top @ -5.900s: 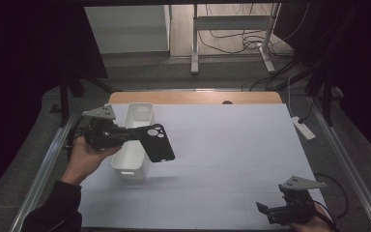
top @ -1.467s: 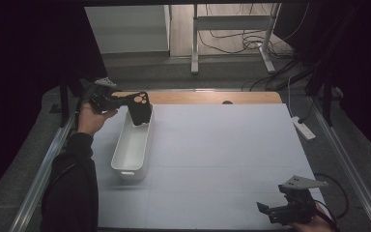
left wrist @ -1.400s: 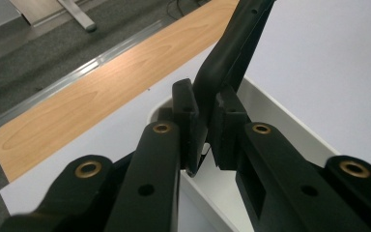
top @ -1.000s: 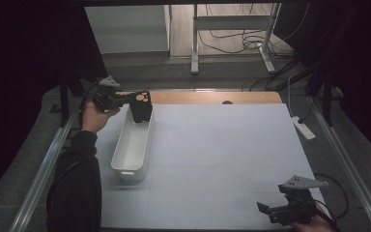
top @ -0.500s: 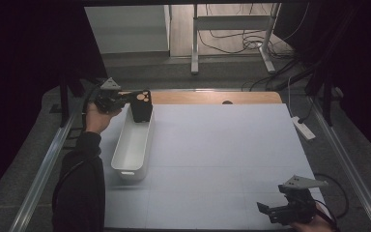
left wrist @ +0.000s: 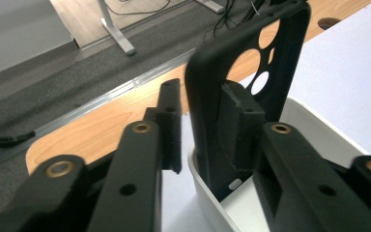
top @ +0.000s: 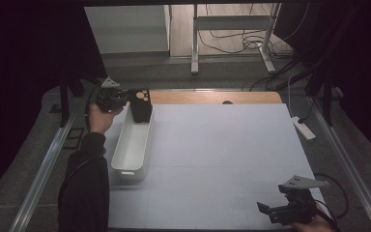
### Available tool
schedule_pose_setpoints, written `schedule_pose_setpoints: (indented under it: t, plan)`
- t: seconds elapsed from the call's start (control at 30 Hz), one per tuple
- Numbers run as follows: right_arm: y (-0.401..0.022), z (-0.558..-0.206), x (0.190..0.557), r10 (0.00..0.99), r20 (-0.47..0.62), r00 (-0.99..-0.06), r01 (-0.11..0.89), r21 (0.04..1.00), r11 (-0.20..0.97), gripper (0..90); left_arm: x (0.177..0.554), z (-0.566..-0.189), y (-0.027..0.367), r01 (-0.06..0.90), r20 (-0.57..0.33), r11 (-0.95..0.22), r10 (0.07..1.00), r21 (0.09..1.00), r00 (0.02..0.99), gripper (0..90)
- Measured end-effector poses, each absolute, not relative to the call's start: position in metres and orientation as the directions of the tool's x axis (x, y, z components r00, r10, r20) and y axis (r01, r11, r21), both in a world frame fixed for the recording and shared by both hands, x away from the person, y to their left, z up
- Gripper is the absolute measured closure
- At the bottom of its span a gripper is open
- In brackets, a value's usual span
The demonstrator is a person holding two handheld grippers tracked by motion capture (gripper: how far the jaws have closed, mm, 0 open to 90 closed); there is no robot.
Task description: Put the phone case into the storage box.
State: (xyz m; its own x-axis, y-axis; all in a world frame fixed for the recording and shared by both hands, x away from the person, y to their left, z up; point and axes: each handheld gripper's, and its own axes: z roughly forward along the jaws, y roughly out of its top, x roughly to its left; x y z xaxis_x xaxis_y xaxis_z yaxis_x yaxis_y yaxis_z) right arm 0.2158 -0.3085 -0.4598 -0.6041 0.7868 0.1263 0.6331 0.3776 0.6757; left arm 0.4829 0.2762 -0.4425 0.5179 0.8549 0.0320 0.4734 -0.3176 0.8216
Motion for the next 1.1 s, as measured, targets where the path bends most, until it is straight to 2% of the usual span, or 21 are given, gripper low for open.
schedule_pose_setpoints:
  t: [0.53,1.1]
  plan:
    - [-0.309,-0.460,0.215,0.784,0.128,-0.607,0.629,0.681,0.375,0.0,0.475,-0.448,0.282,0.566,-0.156,-0.174,0.859,0.806,0.487,53.3]
    - [-0.308,-0.460,0.215,0.787,0.125,-0.605,0.629,0.681,0.375,0.0,0.463,-0.444,0.284,0.620,-0.216,-0.170,0.840,0.766,0.498,37.4]
